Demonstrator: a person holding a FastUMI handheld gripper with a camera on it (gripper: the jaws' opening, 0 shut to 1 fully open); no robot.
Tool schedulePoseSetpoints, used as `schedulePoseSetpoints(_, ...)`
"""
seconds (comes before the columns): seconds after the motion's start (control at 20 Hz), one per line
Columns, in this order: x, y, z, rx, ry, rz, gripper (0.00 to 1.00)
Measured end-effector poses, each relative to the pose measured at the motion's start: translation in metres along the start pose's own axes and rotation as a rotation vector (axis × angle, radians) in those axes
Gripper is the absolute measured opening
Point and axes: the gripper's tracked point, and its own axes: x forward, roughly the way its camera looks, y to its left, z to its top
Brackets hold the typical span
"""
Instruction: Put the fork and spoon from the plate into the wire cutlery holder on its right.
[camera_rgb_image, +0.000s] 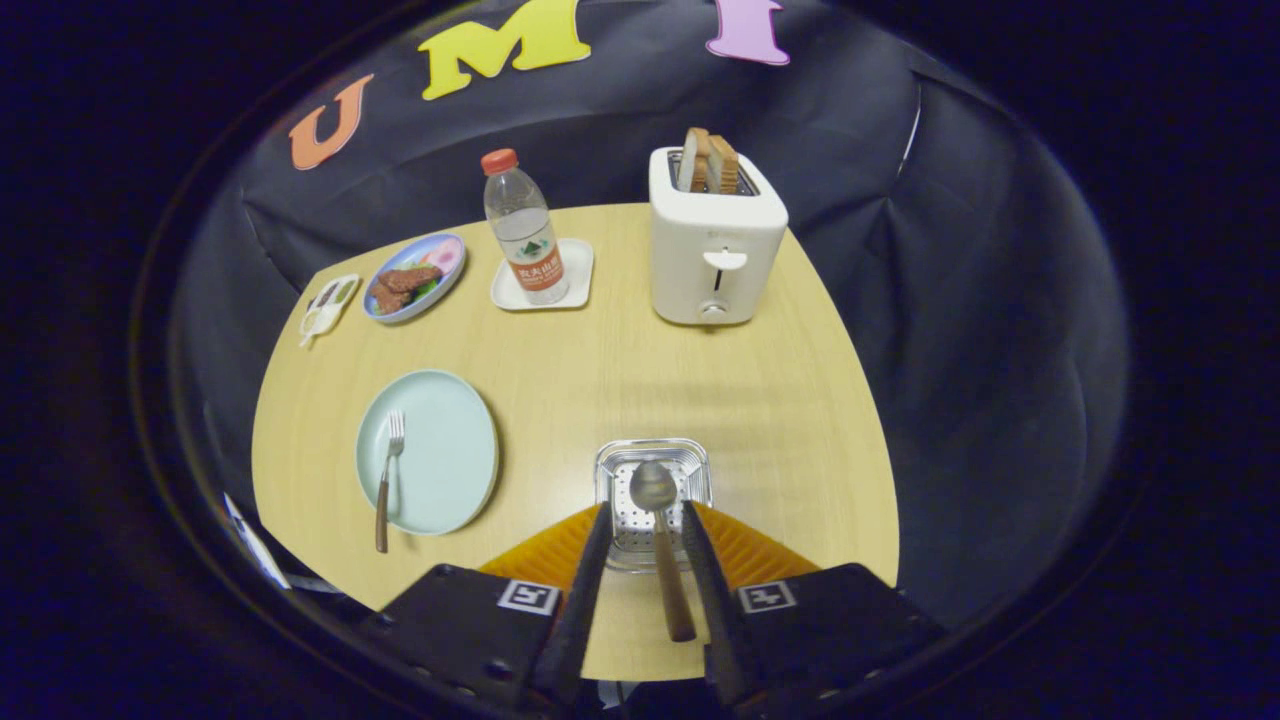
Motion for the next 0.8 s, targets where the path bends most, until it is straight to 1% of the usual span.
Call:
schedulePoseSetpoints(0.1,-0.004,0.012,0.007,-0.013,-0.038,0.003,0.81)
schedulePoseSetpoints(0.15,-0.005,0.02,0.009,-0.022,-0.052,0.003,0.86)
schedulePoseSetpoints(0.35,-0.006,0.058,0.012,-0.047,-0.09,0.022,0.9)
schedulePoseSetpoints(0.45,-0.006,0.082,0.012,-0.066,-0.107,0.042,0.9)
schedulePoseSetpoints(0.65,0.002,0.138,-0.001,-0.095,-0.1,0.093,0.9)
schedulePoseSetpoints(0.8,0.017,0.181,-0.019,-0.144,-0.082,0.137,0.9)
